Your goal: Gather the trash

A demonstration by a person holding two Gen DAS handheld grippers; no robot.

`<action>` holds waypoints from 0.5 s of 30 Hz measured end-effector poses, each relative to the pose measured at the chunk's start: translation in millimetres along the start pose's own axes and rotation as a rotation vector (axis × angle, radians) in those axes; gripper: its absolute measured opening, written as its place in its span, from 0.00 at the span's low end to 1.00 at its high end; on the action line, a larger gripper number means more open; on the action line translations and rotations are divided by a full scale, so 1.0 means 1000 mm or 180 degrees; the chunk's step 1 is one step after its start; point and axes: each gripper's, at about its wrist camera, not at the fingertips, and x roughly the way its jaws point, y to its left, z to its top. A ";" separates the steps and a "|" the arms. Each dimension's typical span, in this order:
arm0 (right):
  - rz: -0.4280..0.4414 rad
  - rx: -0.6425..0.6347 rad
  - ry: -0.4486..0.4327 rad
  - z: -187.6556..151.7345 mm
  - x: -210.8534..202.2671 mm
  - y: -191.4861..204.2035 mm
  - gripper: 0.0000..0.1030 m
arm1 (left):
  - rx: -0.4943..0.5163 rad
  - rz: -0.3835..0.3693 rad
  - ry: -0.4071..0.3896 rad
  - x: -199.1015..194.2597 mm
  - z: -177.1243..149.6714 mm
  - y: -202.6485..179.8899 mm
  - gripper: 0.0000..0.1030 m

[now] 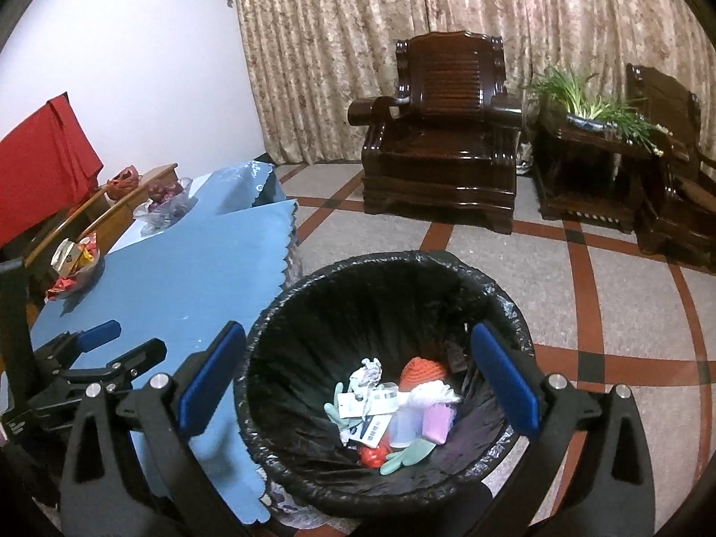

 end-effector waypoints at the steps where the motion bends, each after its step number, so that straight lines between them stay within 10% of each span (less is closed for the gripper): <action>1: 0.0002 -0.0015 -0.0009 0.001 -0.003 0.003 0.95 | 0.0002 0.0012 -0.0027 -0.005 0.000 0.001 0.94; 15: 0.0043 -0.0149 -0.0180 0.007 -0.042 0.031 0.95 | 0.0002 0.0087 -0.0339 -0.055 0.007 0.003 0.94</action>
